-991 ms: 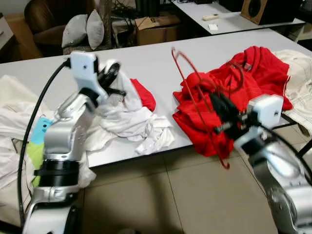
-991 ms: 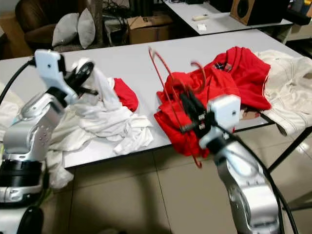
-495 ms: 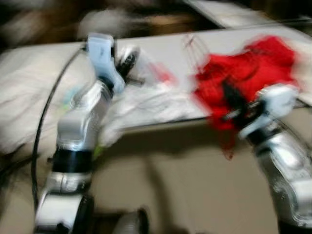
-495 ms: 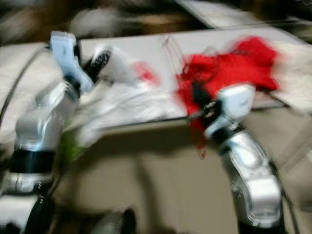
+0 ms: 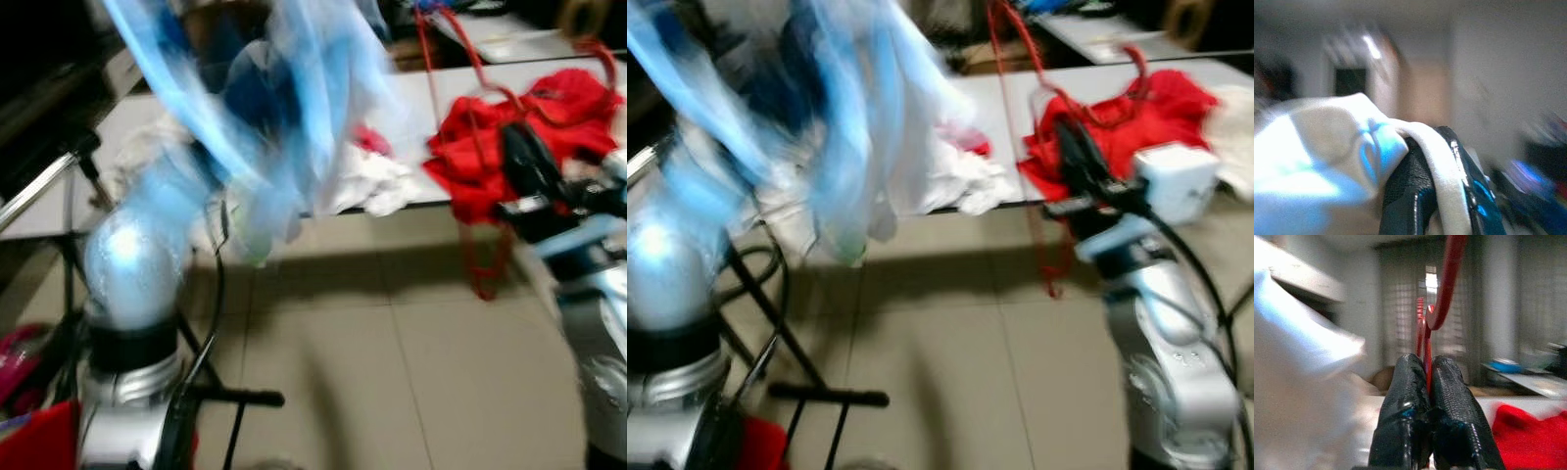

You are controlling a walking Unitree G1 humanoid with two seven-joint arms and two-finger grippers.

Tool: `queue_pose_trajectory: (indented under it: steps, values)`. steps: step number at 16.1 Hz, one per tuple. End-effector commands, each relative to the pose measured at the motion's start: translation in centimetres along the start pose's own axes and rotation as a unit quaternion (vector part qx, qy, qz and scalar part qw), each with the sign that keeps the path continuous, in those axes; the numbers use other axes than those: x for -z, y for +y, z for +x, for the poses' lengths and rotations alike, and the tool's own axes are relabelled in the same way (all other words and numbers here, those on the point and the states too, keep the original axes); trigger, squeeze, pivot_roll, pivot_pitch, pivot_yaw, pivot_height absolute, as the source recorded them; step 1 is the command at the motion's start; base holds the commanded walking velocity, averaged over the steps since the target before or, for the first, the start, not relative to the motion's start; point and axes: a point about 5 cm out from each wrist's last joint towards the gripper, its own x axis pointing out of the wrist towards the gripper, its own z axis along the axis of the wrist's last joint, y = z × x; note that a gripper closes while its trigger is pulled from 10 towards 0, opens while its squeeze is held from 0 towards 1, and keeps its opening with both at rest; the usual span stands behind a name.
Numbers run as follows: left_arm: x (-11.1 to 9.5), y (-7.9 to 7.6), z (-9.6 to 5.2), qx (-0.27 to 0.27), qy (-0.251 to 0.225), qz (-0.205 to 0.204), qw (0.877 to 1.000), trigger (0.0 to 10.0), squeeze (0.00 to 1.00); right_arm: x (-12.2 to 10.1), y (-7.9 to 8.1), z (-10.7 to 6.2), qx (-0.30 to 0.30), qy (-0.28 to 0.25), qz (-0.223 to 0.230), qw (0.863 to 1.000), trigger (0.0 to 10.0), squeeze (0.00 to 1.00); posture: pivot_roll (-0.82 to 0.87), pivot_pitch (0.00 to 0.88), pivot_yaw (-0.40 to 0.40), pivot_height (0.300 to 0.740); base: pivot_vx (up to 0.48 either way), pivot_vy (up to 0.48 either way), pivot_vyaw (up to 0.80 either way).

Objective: Hang hanger

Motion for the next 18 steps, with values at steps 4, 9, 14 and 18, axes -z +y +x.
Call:
queue_pose_trajectory:
  steps: [4, 9, 14, 18]
  values:
    - [13.5, 2.9, -9.2, -0.164, 0.406, 0.02, 0.899, 0.0, 0.0, 2.5, 0.5, -2.5, -0.023, 0.081, 0.02, 0.996, 10.0, 0.0, -0.11, 0.0, 0.065, 0.74, 0.0, 0.0, 0.0]
    - [19.8, -1.6, -12.6, -0.155, 0.493, -0.035, 0.856, 0.0, 0.0, 9.3, 1.7, -8.8, -0.053, 0.305, 0.024, 0.951, 10.0, 0.0, -0.1, 0.0, 0.047, 0.74, 0.0, 0.0, 0.0]
    - [18.1, -0.9, -12.7, -0.209, 0.424, -0.067, 0.879, 0.0, 0.0, 10.4, 1.9, -11.1, -0.065, 0.354, 0.012, 0.933, 10.0, 0.0, -0.11, 0.0, 0.056, 0.74, 0.0, 0.0, 0.0]
    - [17.8, 0.3, -13.1, -0.227, 0.446, -0.038, 0.865, 0.0, 0.0, 11.3, 2.2, -11.4, -0.072, 0.376, 0.004, 0.924, 10.0, 0.0, -0.11, 0.0, 0.066, 0.74, 0.0, 0.0, 0.0]
